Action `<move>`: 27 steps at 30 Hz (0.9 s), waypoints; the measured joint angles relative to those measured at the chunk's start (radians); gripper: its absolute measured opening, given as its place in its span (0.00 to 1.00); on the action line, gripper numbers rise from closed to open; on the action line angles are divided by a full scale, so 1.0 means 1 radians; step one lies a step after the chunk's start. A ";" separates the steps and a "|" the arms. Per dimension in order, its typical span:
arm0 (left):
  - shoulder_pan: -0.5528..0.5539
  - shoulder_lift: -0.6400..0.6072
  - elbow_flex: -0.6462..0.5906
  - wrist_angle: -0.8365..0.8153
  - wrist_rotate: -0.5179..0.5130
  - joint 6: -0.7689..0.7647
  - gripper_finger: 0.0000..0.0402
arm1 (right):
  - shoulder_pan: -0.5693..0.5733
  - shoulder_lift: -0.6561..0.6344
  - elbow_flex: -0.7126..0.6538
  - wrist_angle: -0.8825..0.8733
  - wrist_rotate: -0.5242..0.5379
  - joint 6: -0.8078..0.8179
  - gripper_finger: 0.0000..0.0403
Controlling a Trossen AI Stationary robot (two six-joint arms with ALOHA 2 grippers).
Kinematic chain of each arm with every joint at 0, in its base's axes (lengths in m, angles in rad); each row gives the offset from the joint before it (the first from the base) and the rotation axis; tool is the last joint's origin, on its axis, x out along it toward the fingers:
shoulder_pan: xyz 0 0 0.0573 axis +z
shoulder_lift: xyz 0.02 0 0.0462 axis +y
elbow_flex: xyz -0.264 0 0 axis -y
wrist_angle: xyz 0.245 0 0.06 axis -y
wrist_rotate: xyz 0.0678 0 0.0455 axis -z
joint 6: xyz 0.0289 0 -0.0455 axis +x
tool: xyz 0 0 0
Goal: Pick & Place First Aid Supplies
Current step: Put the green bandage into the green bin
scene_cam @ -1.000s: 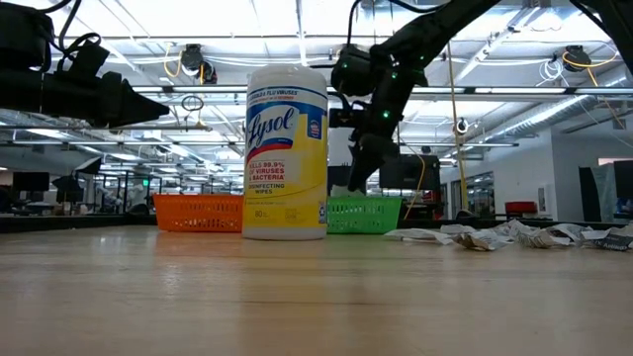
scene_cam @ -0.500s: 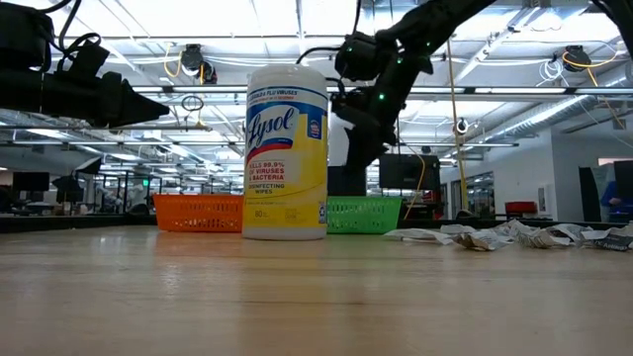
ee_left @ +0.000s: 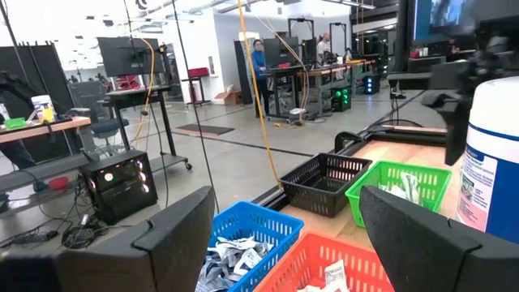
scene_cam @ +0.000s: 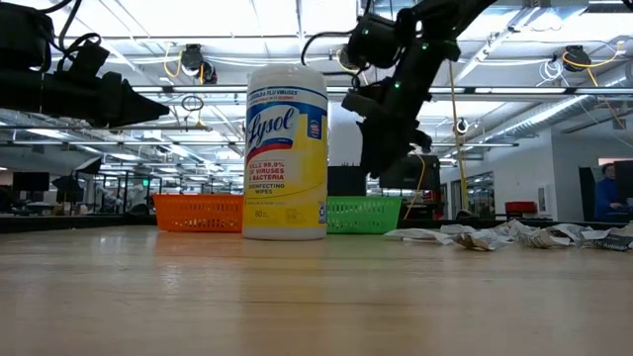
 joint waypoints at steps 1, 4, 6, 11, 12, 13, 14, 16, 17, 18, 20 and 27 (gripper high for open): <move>0.000 0.000 0.000 0.000 0.000 0.000 0.77 | 0.018 -0.008 -0.011 0.010 0.022 0.009 0.29; 0.000 0.000 0.000 0.000 0.000 0.000 0.77 | 0.070 -0.033 -0.052 0.004 0.074 0.050 0.31; 0.000 0.000 0.000 0.000 0.000 0.000 0.77 | 0.106 -0.040 -0.071 0.005 0.088 0.081 0.32; 0.000 0.000 0.000 0.000 0.000 0.000 0.77 | 0.186 -0.041 -0.118 0.008 0.089 0.155 0.35; 0.000 0.000 0.000 0.000 0.000 0.000 0.77 | 0.201 -0.041 -0.132 0.012 0.089 0.170 0.35; 0.000 0.000 0.000 0.000 0.000 0.000 0.77 | 0.216 -0.041 -0.147 0.018 0.088 0.183 0.35; 0.000 0.000 0.000 0.000 0.000 0.000 0.77 | 0.231 -0.041 -0.162 0.025 0.087 0.197 0.35; 0.000 0.000 0.000 0.000 0.000 0.000 0.77 | 0.261 -0.041 -0.192 0.044 0.086 0.227 0.35; 0.000 0.000 0.000 0.000 0.000 0.000 0.77 | 0.275 -0.041 -0.204 0.055 0.085 0.239 0.35; 0.000 0.000 0.000 0.000 0.000 0.000 0.77 | 0.290 -0.041 -0.215 0.065 0.086 0.250 0.35; 0.000 0.000 0.000 0.000 0.000 0.000 0.77 | 0.315 -0.041 -0.233 0.075 0.085 0.255 0.35; 0.000 0.000 0.000 0.000 0.000 0.000 0.77 | 0.368 -0.017 -0.280 0.143 0.089 0.255 0.35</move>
